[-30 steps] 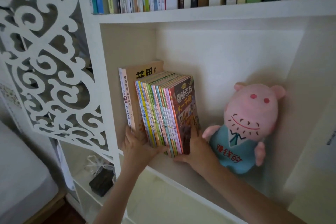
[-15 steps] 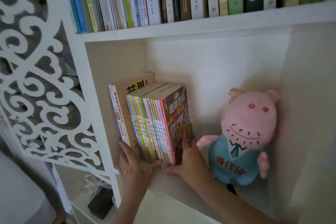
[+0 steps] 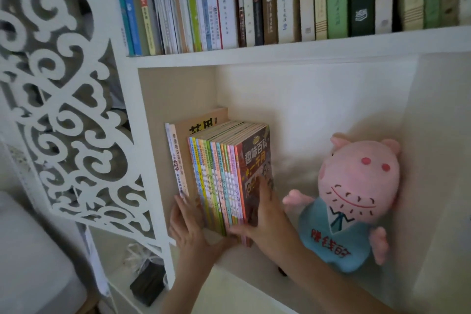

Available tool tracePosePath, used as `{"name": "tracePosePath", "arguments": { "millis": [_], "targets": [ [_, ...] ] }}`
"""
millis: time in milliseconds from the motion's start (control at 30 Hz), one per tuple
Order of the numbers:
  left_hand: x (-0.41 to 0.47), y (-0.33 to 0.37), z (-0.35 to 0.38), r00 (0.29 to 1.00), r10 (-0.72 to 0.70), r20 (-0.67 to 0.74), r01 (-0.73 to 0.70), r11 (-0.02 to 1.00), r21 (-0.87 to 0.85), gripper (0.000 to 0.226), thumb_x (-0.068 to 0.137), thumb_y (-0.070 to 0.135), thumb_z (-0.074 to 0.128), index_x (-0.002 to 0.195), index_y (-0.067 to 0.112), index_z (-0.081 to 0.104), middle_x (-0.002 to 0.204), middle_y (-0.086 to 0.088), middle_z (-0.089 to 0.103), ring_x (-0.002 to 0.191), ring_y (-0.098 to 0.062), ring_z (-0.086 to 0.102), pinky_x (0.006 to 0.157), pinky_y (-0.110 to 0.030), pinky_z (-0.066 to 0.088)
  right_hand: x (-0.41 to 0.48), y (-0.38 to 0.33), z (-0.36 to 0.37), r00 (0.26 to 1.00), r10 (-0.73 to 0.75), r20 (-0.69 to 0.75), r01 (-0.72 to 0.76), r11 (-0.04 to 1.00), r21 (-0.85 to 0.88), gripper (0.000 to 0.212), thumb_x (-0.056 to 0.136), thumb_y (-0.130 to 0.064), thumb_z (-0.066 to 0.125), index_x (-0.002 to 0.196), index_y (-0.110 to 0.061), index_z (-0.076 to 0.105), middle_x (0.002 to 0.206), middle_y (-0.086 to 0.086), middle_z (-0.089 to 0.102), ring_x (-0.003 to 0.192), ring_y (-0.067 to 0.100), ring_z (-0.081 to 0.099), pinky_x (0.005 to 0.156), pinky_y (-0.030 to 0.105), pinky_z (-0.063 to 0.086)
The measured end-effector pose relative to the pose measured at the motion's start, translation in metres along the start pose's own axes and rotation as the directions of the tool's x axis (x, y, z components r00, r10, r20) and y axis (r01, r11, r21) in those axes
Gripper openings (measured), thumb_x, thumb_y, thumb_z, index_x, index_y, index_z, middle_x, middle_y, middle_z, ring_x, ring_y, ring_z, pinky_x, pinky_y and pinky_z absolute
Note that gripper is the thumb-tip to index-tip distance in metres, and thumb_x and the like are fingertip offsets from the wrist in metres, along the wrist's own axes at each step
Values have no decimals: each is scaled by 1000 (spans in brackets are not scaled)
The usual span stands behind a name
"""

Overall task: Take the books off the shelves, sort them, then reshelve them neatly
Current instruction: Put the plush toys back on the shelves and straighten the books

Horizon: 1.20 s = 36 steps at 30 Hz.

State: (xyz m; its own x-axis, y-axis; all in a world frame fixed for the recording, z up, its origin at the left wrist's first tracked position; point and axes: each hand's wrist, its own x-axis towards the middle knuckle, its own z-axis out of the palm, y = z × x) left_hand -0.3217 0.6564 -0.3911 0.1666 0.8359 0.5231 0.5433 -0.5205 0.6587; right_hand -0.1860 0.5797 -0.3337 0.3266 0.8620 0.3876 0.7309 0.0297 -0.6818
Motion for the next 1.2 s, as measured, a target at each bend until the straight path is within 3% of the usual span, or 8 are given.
{"name": "tracePosePath", "arguments": {
  "millis": [167,367,500,667,767,833,967,1200],
  "targets": [
    [3,1,2,997,36,-69,-36,999,-2,144,38,85,61,149,28,-12,141,-27,26,123,-44,34,95,-61,37,1,-7,7,996,-11,-89,7,999,-51,122,68,-29,84,153,-15,-2,159,8,12,146,26,16,116,35,22],
    [2,-2,7,991,-38,-130,34,999,-31,143,43,38,92,150,24,-2,144,-13,17,129,-38,25,107,-53,23,2,-16,18,992,12,-128,-16,999,-30,118,75,-29,79,152,-16,-9,159,6,0,148,24,10,114,34,26],
    [3,-2,6,988,-4,-157,3,1000,-5,140,45,32,94,152,17,4,138,-9,19,120,-45,32,102,-56,29,3,-15,22,992,7,-123,-10,1000,-23,117,76,-31,77,152,-17,-10,159,4,-2,146,24,19,111,38,35],
    [-1,-3,3,986,74,-152,-78,997,-24,136,46,46,89,149,24,3,141,-6,17,122,-51,36,99,-58,32,3,-14,14,997,15,-71,-15,1000,2,120,70,-41,80,152,-18,-4,155,0,7,146,21,13,115,39,28],
    [-1,3,0,979,154,-136,-174,973,-151,126,56,67,68,150,32,-8,153,-2,5,138,-44,23,107,-59,27,5,-17,3,993,6,-115,-2,999,37,120,67,-55,78,152,-26,-3,152,1,13,143,19,18,115,40,30],
    [2,9,4,976,179,-124,-196,971,-134,126,58,77,58,150,23,-9,157,-8,2,141,-41,14,106,-64,26,8,-21,-1,988,-24,-155,34,998,58,116,70,-59,74,150,-34,-7,155,-2,11,144,18,19,115,43,31],
    [6,17,18,990,129,-57,-129,992,4,138,53,91,45,150,6,-4,157,-13,-15,145,-37,-5,111,-59,12,15,-24,3,984,-61,-170,68,997,40,110,77,-47,74,150,-36,-8,158,-3,6,147,20,14,117,49,24],
    [8,21,19,990,118,-78,-122,991,-48,126,61,94,30,150,15,-10,155,-17,-13,143,-25,-13,107,-55,4,19,-23,5,988,-24,-156,36,996,75,114,71,-40,80,149,-35,-2,151,0,14,143,22,21,116,48,26]
  ]
}}
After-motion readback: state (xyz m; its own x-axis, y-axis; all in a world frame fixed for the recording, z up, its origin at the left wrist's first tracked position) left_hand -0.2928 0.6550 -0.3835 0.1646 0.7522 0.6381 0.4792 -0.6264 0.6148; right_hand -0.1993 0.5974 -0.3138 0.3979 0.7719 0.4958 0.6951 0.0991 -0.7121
